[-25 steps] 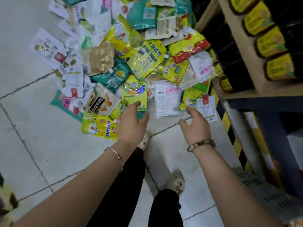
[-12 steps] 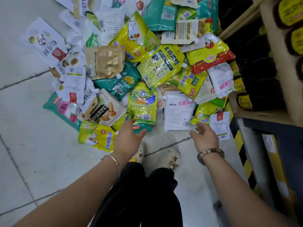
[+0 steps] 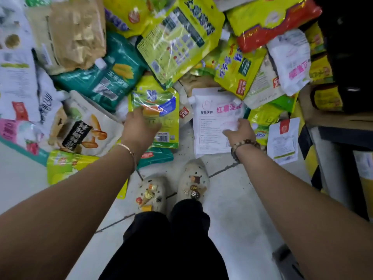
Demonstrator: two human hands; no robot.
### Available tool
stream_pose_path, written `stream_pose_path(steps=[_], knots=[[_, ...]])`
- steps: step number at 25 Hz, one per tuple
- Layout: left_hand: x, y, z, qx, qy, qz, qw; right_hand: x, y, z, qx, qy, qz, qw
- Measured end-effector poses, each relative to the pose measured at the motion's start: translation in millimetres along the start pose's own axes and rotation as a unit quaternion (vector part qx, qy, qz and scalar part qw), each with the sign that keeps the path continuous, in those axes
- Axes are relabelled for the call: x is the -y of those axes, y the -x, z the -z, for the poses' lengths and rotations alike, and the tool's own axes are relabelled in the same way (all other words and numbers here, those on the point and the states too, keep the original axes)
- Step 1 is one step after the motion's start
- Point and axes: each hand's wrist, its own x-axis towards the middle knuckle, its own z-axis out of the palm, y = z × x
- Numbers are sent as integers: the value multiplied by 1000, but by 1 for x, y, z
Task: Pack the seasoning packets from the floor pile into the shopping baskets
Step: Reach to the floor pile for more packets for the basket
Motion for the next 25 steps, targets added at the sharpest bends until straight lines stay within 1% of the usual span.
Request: stream_pose_path(steps=[2,4,7,10,12,14,16,17,19,22,23,25], knots=[[7,-16,-17,-14,35,43,998,-8,-17,-14,-9,-38,-20,999],[12,-22,-29,-40,65,69,995,-14,-27,-25,-34,-87,-37,995],[18,-23,-36,-88,57,89,990,-16,-36,-36,-55,-120,-50,990],[13,-26,-38,-94,63,137,984,-14,-45,-36,-61,-98,-76,990],[3,-32,-39,-82,68,194,975,-14,-49,-34,-65,-55,-93,992],[-8,-40,-39,-71,64,248,964,-16,-49,-33,-53,-20,-95,994],[-11,-45,-40,-78,60,274,957,-20,-47,-34,-44,-14,-88,995],[-9,-47,-40,-94,64,283,952,-24,-45,-35,-44,-29,-86,995],[-2,-50,-39,-126,94,297,942,-30,-40,-38,-48,-103,-86,990],[1,-48,-36,-123,199,301,924,-34,-27,-43,-60,-228,-78,969],[0,-45,-35,-120,226,299,919,-34,-23,-45,-61,-248,-72,964],[-3,-37,-34,-111,235,288,922,-33,-12,-44,-65,-262,-58,961]])
